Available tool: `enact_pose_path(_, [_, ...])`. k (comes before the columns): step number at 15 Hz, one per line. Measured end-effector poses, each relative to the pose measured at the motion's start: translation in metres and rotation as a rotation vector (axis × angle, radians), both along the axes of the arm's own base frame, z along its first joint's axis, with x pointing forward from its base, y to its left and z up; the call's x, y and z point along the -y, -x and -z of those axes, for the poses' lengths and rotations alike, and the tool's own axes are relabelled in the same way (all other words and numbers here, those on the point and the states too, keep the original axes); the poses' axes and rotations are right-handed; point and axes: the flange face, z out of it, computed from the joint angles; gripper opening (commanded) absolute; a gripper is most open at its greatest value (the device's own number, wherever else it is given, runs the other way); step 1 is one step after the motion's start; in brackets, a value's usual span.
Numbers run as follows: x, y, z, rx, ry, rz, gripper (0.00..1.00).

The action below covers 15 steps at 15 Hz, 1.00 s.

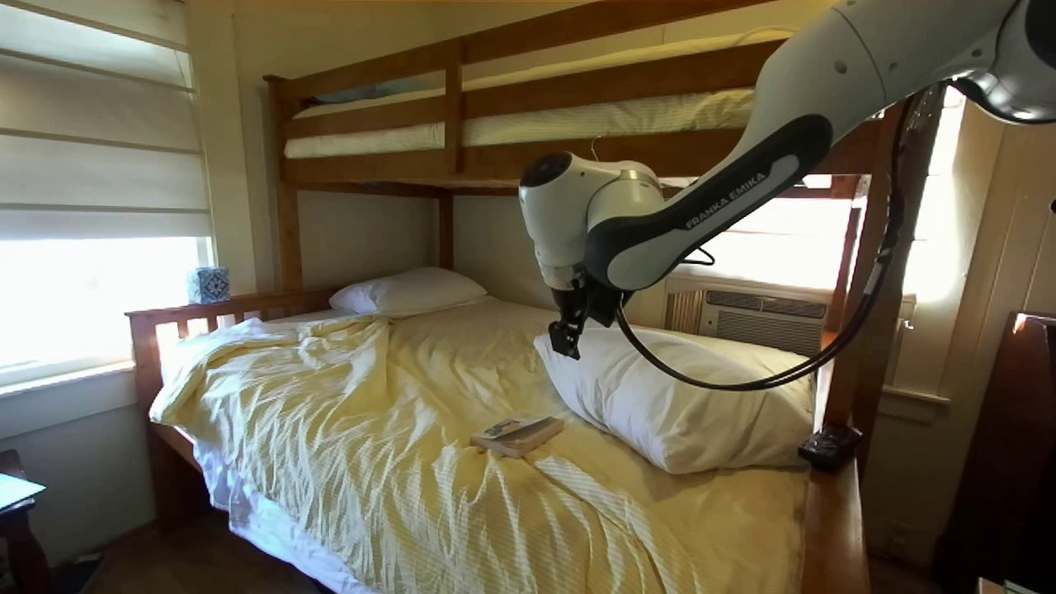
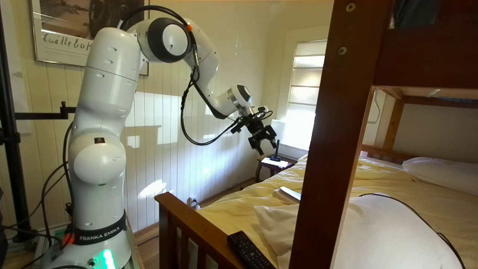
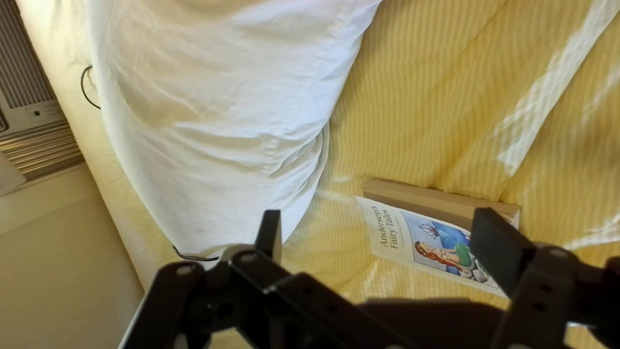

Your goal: Put the book on the pillow in front.

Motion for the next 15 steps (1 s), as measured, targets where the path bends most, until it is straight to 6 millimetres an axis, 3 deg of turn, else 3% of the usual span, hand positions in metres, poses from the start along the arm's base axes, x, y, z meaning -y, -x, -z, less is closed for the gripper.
enact_pose_path(6, [0.007, -0.005, 0.004, -0.01, -0.013, 0.023, 1.0])
enact_pose_path(9, [0.025, -0.039, 0.019, -0.059, -0.023, 0.009, 1.0])
enact_pose_path(12, [0.044, -0.077, 0.051, -0.151, -0.009, -0.036, 1.0])
enact_pose_path(15, [0.046, -0.104, 0.072, -0.255, 0.041, -0.1, 1.0])
